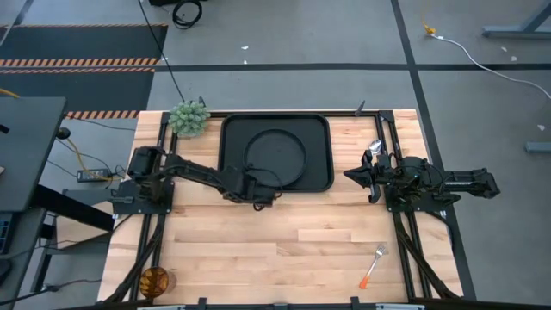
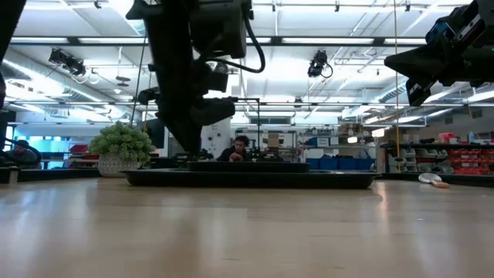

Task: Pick and place plate/cup/fork/spoon on tray
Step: Put the black plate on black serving tray

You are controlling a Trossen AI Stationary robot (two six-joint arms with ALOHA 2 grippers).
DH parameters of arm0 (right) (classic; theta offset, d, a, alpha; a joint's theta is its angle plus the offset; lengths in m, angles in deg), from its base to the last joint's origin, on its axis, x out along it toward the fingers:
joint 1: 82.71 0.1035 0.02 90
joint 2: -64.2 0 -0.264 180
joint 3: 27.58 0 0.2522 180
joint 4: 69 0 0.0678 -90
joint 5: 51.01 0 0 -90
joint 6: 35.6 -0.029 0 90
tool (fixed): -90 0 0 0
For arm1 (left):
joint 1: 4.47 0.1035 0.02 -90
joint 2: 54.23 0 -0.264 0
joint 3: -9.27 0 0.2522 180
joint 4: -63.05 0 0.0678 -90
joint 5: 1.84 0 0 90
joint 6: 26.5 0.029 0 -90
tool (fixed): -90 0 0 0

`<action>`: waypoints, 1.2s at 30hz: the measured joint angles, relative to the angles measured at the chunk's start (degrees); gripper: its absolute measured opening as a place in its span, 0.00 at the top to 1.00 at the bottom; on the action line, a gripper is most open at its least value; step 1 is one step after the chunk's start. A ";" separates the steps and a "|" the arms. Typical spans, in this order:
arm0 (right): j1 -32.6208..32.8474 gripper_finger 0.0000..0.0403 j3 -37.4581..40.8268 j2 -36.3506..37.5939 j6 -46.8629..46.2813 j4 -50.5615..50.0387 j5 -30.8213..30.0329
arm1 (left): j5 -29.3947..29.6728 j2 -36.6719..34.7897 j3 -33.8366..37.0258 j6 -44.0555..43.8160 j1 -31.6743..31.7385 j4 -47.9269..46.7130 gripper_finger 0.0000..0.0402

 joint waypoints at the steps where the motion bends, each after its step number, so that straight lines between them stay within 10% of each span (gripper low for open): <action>1: 0.00 0.96 -0.02 0.00 0.00 -0.02 -0.02 | -1.21 0.00 -0.01 -0.15 0.04 0.16 0.81; 11: 0.00 0.96 0.00 -0.01 0.00 0.00 -0.02 | -4.30 0.00 -0.01 2.27 -4.06 3.86 0.81; 23: 0.01 0.96 -0.01 0.00 0.00 0.00 0.00 | -8.72 3.92 -0.01 12.50 -4.46 32.08 0.81; 36: 0.01 0.96 -0.02 0.00 0.00 -0.02 -0.01 | -6.81 6.62 -0.01 13.00 -1.42 30.74 0.94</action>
